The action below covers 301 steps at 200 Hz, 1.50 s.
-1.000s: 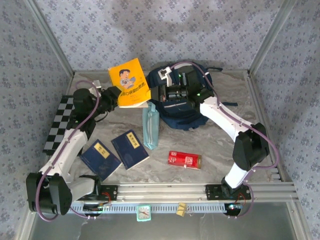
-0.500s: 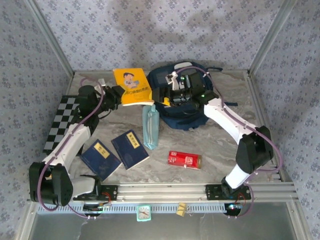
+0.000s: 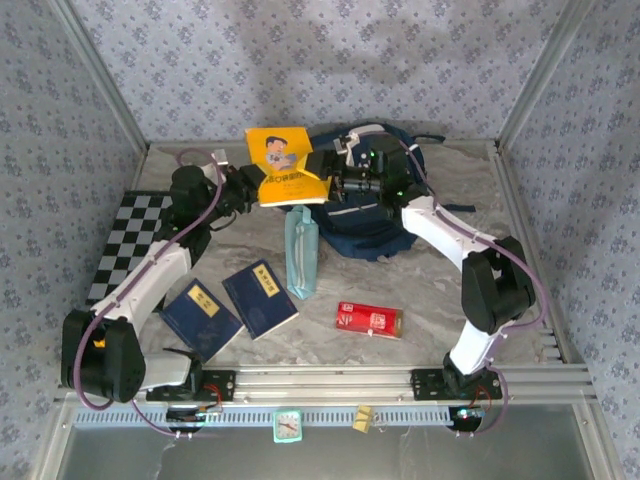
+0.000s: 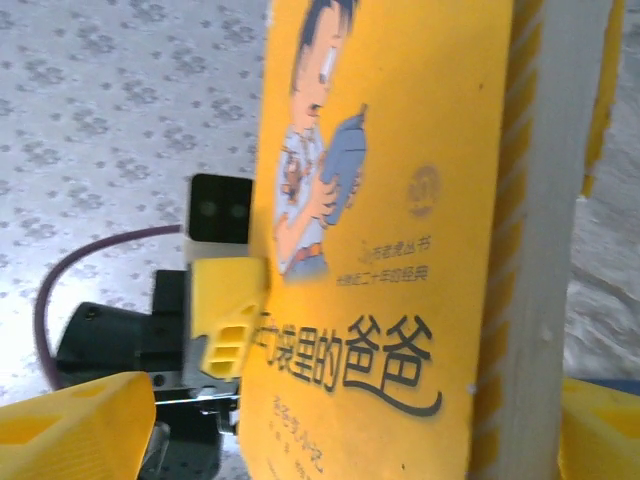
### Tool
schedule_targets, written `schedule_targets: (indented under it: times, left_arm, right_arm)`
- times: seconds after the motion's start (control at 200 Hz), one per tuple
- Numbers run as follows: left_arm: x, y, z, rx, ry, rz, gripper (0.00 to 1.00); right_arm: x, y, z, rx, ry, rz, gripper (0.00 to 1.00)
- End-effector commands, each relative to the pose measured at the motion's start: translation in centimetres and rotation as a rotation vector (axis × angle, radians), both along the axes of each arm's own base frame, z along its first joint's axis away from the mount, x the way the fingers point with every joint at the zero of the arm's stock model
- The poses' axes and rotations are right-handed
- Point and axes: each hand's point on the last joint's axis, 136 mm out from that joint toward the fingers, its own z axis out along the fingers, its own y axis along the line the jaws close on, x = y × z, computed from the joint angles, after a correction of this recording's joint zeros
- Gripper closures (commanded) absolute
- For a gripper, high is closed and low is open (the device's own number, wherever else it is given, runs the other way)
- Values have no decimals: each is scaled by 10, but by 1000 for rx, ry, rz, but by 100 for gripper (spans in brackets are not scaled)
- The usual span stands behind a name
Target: Pack books, pencil case, and school supplies into a backpack
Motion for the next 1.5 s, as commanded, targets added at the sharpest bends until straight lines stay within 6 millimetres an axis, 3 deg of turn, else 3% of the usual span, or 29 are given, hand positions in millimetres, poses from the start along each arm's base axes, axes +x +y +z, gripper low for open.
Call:
schedule_targets:
  times: [0.0, 0.165, 0.445, 0.62, 0.715, 0.88, 0.96, 1.074, 1.354, 1.499]
  left_arm:
    - [0, 2, 40, -3, -151, 17, 100]
    - [0, 1, 30, 31, -146, 12, 100]
    - [-5, -2, 25, 119, -168, 6, 100]
    - [-6, -3, 22, 140, -168, -2, 100]
    - [-7, -3, 22, 166, -177, -4, 99]
    - [-16, -2, 18, 333, -214, -13, 62]
    - [-25, 0, 7, 507, -233, -20, 53]
    - [-35, -12, -14, 736, -286, -105, 43]
    - [-53, -92, -81, 1091, -532, -483, 38]
    - [-58, -134, -105, 1108, -622, -646, 38]
  right_arm:
    - [-7, -2, 35, 117, -47, 35, 17]
    - [-10, -8, 38, 93, -55, 18, 37]
    - [-9, -13, 14, -54, -50, -3, 77]
    - [-12, -15, 9, -120, -74, -2, 100]
    - [-14, -23, 7, -200, -104, -23, 100]
    - [-18, -47, 4, -315, -141, -69, 100]
    - [-20, -66, -5, -396, -139, -103, 100]
    - [-26, -96, -19, -490, -133, -156, 100]
    - [-47, -190, -61, -670, 3, -365, 100]
    - [-66, -236, -82, -728, 97, -488, 100]
